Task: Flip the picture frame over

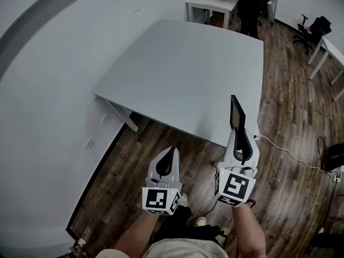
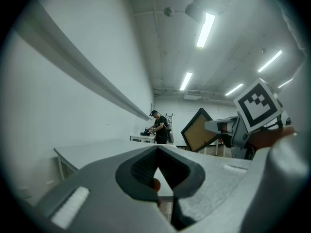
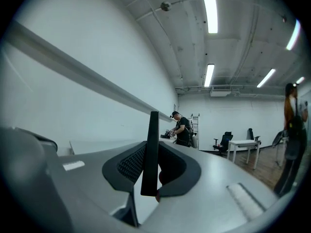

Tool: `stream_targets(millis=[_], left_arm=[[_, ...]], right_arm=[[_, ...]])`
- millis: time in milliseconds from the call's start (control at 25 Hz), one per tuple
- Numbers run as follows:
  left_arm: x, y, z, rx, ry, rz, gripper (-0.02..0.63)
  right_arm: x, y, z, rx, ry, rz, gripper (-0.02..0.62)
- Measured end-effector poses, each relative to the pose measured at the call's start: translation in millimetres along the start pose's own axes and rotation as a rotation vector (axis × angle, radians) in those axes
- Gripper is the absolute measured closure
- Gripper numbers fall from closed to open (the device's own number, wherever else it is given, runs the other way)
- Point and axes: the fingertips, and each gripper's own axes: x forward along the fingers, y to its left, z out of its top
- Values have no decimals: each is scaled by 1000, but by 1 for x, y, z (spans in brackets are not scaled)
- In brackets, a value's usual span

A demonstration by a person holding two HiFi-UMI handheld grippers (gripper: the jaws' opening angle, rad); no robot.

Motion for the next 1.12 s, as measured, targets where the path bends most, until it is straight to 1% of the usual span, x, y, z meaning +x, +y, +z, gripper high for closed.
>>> stream_targets(millis=[120, 280, 520, 600, 760, 1120], left_arm=[[1, 0, -1, -2, 3, -1, 606], [1, 1, -5, -7, 8, -1, 606], [3, 1, -11, -11, 17, -2, 606], [4, 0, -14, -9, 20, -5, 606], [6, 1, -14, -11, 38, 0, 606], [10, -1, -30, -13, 56, -4, 606]], right_arm=[[-1, -2, -5, 103, -12, 36, 505], [2, -4, -17, 260, 14, 71, 505], [8, -19, -42, 544, 69, 83, 505], [9, -25, -52, 624, 86, 83, 505], [12, -32, -70, 706, 116, 67, 503], [14, -36, -110, 878, 174, 53, 503]])
